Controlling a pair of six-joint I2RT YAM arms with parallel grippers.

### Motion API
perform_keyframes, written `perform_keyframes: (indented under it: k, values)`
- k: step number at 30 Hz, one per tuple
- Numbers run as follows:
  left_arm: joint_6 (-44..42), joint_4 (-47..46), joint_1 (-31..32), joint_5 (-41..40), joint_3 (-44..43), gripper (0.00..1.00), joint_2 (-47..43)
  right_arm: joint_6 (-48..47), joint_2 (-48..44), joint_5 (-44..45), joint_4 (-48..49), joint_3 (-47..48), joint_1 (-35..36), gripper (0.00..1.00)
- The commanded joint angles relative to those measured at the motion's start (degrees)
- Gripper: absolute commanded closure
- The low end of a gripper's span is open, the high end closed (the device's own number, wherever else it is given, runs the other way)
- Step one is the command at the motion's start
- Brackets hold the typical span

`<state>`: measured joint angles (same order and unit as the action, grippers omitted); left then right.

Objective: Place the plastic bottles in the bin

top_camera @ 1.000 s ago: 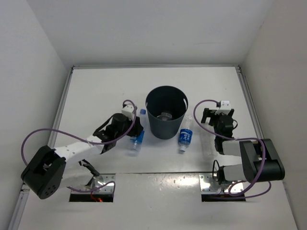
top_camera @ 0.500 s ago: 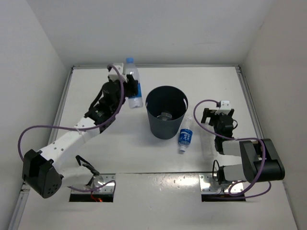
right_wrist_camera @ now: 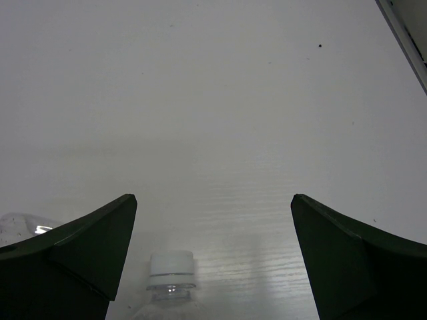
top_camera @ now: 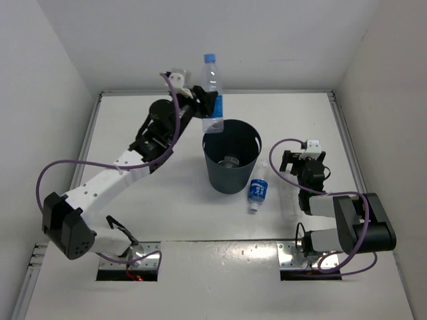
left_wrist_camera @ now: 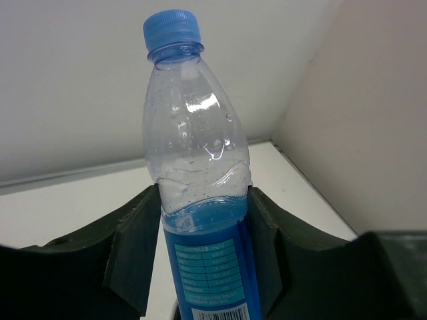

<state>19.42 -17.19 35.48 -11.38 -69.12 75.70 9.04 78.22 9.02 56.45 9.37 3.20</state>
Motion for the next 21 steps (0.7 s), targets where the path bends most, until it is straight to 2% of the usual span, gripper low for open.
perform_keyframes:
  k: [1,5,9,13,14,15,18,20,21]
  values:
    - [0.97,-5.92,4.67,4.26,0.65,0.81,2.42,0.28,0.10,0.65,2.18,1.44,0.05,0.00]
    - [-1.83,-6.45,8.80,3.73,0.66,0.81,4.80,0.28,0.10,0.65,2.18,1.44,0.05,0.00]
    - [-1.84,-6.45,10.12,3.73,2.32,0.81,5.51,0.28,0.10,0.65,2.18,1.44,0.05,0.00]
    - [-2.62,-7.68,10.13,4.25,5.67,0.75,5.51,0.28,0.10,0.65,2.18,1.44,0.05,0.00]
    - [-2.63,-7.68,10.13,4.26,6.45,0.71,5.51,0.28,0.10,0.65,2.18,1.44,0.05,0.00]
    - [-3.94,-7.68,10.13,4.26,7.33,0.58,5.51,0.28,0.10,0.65,2.18,1.44,0.05,0.00]
    - [-4.57,-7.68,10.13,4.26,8.73,0.29,5.51,0.28,0.10,0.65,2.70,1.44,0.05,0.00]
    - [-4.57,-7.68,10.13,4.26,9.62,0.21,4.99,0.28,0.10,0.65,2.70,1.44,0.05,0.00]
    - [-5.09,-6.99,10.13,3.74,10.23,0.13,4.46,0.28,0.10,0.65,2.70,1.44,0.05,0.00]
